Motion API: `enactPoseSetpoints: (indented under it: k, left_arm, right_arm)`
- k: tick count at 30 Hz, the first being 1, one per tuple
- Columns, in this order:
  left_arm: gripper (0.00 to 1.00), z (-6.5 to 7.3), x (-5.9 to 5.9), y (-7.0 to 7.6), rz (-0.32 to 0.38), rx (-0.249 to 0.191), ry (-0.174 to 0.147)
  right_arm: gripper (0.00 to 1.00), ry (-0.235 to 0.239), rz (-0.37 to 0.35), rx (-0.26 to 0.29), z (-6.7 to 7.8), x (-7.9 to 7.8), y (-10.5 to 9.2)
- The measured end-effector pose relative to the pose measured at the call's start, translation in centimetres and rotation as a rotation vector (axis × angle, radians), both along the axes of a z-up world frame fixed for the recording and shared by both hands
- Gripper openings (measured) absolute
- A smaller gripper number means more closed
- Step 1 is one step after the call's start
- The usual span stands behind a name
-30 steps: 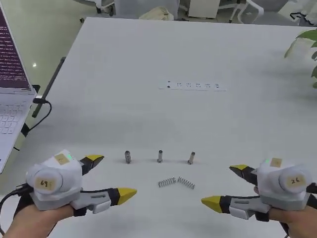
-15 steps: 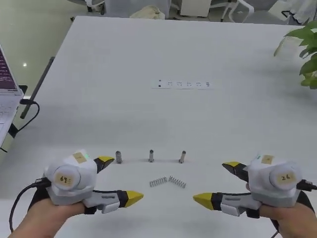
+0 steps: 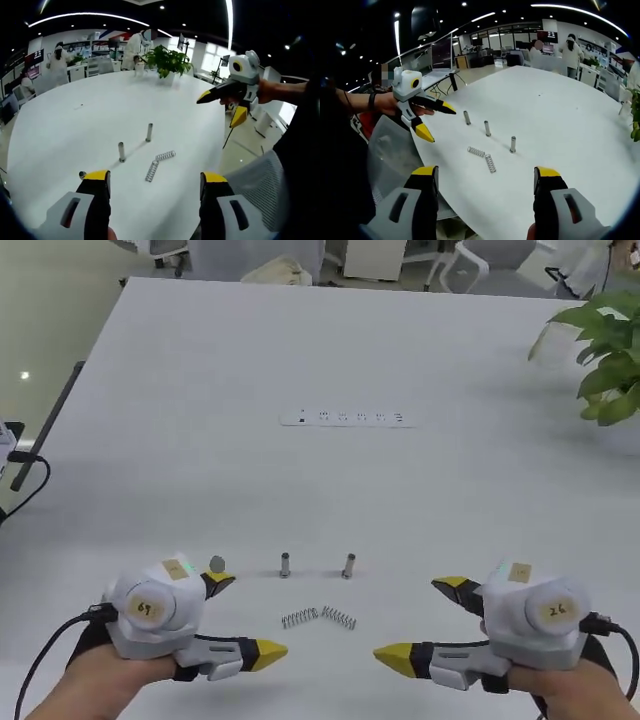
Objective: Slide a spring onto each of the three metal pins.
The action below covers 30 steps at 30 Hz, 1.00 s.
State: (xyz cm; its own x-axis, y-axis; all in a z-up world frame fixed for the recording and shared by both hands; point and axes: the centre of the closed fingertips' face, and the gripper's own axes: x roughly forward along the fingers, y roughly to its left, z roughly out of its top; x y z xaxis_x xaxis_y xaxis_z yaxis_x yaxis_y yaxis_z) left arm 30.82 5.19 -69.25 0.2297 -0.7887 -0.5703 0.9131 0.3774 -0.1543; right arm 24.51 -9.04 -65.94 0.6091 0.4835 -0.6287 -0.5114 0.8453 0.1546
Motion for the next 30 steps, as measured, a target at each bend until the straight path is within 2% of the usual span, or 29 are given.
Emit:
enactPoseSetpoints:
  k: [8, 13, 19, 23, 30]
  left_arm:
    - [0.68, -1.2, 0.2, -1.3, -0.049, 0.011, 0.005]
    - [0.65, -2.5, 0.4, -2.0, -0.073, 0.035, 0.008]
    - [0.6, -3.3, 0.8, -2.8, -0.068, 0.032, 0.02]
    - [0.51, -3.7, 1.1, -3.4, -0.061, 0.018, 0.022]
    - [0.47, -5.3, 1.2, -4.1, -0.08, 0.051, 0.03]
  right_arm:
    - [0.77, 0.003, -0.002, 0.001, 0.2, 0.0, 0.1]
    - [0.76, 0.009, -0.009, 0.001, 0.1, -0.1, 0.0]
    - [0.75, 0.02, -0.022, 0.002, -0.2, -0.4, -0.3]
    - [0.75, 0.028, -0.027, 0.001, -0.3, -0.8, -0.5]
    - [0.74, 0.037, -0.04, -0.001, -0.3, -1.2, -1.1]
